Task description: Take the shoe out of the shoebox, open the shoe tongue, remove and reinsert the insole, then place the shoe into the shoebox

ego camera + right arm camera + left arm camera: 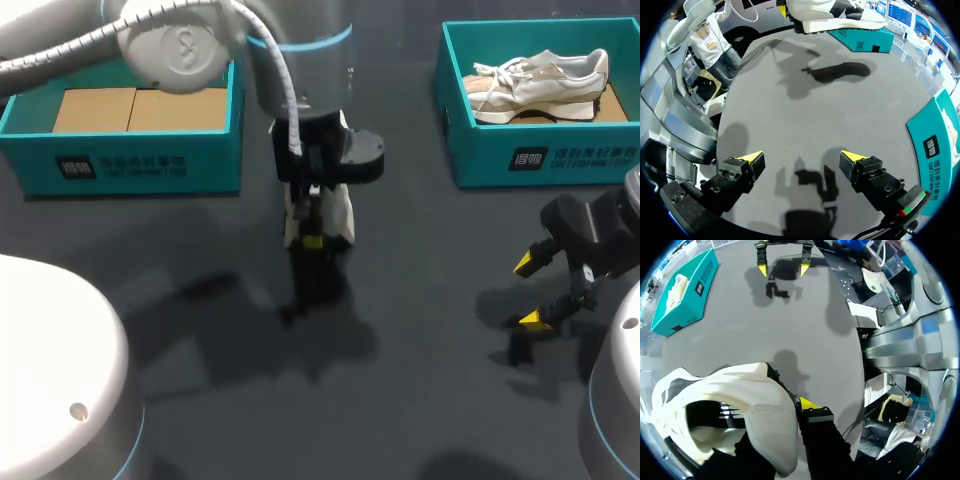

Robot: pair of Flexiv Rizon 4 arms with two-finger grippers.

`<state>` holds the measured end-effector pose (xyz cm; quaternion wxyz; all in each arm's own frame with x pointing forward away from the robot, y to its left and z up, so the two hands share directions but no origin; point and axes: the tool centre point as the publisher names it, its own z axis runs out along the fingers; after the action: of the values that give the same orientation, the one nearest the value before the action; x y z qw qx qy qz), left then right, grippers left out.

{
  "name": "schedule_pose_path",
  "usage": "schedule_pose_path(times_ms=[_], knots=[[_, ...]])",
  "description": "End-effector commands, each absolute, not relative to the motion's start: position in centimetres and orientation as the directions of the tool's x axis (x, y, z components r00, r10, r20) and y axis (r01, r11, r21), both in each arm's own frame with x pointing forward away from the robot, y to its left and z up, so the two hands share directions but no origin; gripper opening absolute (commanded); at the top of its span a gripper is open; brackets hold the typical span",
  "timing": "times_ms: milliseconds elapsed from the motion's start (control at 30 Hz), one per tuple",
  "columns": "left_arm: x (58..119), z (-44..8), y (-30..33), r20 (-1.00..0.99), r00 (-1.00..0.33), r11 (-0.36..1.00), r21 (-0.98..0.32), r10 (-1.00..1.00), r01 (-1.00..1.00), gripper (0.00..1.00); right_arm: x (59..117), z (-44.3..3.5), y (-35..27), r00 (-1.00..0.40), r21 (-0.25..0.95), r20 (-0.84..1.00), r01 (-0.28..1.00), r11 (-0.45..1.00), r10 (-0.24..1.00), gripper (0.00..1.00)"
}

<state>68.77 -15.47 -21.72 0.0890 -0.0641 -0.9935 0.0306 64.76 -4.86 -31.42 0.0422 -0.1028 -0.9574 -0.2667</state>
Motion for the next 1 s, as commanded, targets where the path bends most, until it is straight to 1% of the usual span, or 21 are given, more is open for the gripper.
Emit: schedule_pose_path(times_ms=[33, 167, 233, 933, 1000], knots=[[71.4, -17.5, -12.5, 0.188, -0.969, 0.985, -0.095, 0.158, 0.142, 0.0, 64.6, -31.4, -4.9, -0.975, 0.501, 0.133, 0.219, 0.837, 0.175, 1.0], [74.3, -15.0, -10.8, 0.229, -0.956, 0.981, -0.116, 0.182, 0.159, 0.0, 64.6, -31.4, -4.9, -0.975, 0.501, 0.133, 0.219, 0.837, 0.175, 1.0], [76.0, -13.9, -10.1, 0.249, -0.955, 0.987, -0.068, 0.159, 0.147, 0.0, 64.6, -31.4, -4.9, -0.975, 0.501, 0.133, 0.219, 0.837, 0.175, 1.0], [76.0, -13.9, -10.1, 0.249, -0.955, 0.987, -0.068, 0.159, 0.147, 0.0, 64.6, -31.4, -4.9, -0.975, 0.501, 0.133, 0.219, 0.837, 0.175, 1.0], [77.2, -13.1, -8.7, 0.248, -0.954, 0.985, -0.073, 0.171, 0.158, 0.0, 64.6, -31.4, -4.9, -0.975, 0.501, 0.133, 0.219, 0.837, 0.175, 1.0]])
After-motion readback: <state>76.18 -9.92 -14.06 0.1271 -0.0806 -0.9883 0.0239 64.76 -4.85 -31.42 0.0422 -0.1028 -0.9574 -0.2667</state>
